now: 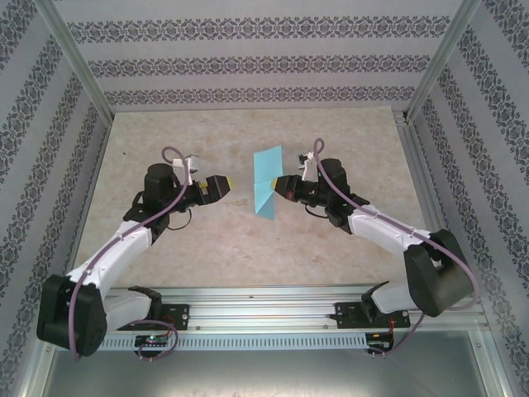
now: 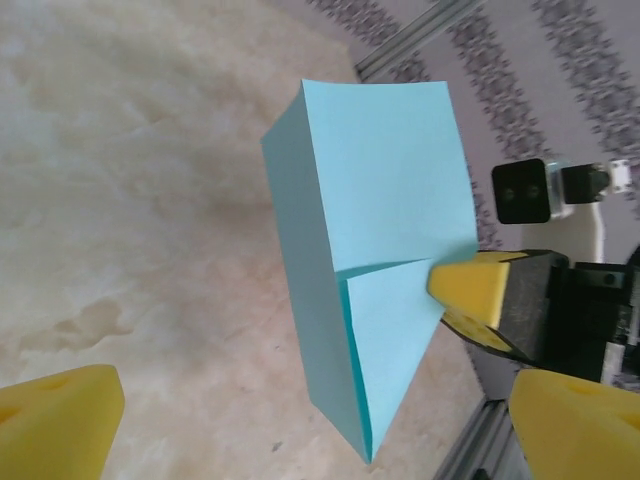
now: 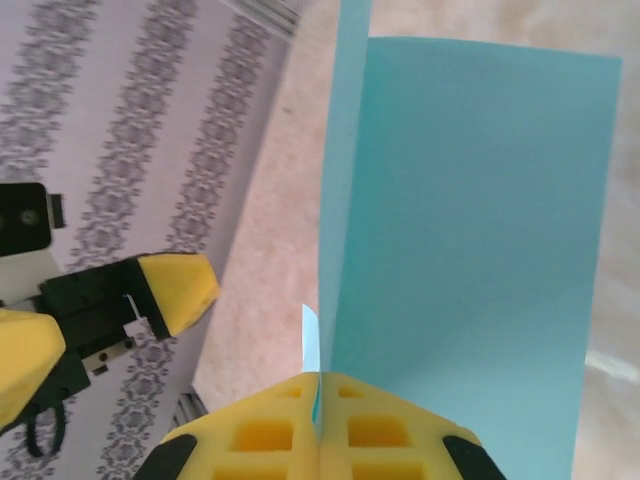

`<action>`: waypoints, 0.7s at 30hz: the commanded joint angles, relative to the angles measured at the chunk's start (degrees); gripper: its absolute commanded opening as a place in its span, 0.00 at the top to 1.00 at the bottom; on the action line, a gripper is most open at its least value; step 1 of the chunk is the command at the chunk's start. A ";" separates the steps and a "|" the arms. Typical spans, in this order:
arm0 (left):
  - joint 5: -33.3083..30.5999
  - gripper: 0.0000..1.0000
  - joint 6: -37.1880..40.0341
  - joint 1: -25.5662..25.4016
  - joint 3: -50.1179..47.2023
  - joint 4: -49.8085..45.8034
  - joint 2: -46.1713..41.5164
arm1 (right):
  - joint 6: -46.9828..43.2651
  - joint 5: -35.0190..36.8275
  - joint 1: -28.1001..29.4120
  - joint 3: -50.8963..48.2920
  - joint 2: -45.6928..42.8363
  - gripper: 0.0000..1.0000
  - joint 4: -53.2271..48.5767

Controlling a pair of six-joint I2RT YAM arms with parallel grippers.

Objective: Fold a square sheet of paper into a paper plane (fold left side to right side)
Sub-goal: Turn over the paper at the center of the table.

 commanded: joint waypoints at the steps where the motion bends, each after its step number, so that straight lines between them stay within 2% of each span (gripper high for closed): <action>1: 4.74 0.00 -5.90 0.42 -2.00 7.02 -4.15 | -2.13 -3.08 -0.38 4.20 -3.87 1.00 0.22; 7: 10.32 0.00 -15.36 0.17 -2.27 19.58 -5.19 | 1.46 -6.21 1.66 8.87 -5.46 1.00 4.55; 10: 10.88 0.00 -16.78 -0.55 -1.81 21.50 -5.26 | 2.59 -6.65 3.39 10.34 -5.16 1.00 6.11; 15: 11.76 0.06 -19.02 -2.29 -1.35 24.87 -4.34 | 4.67 -7.61 5.84 11.71 -3.68 1.00 8.72; 21: 12.58 0.17 -19.07 -4.58 -0.09 25.71 -2.27 | 6.52 -8.34 7.49 12.45 -2.18 1.00 11.73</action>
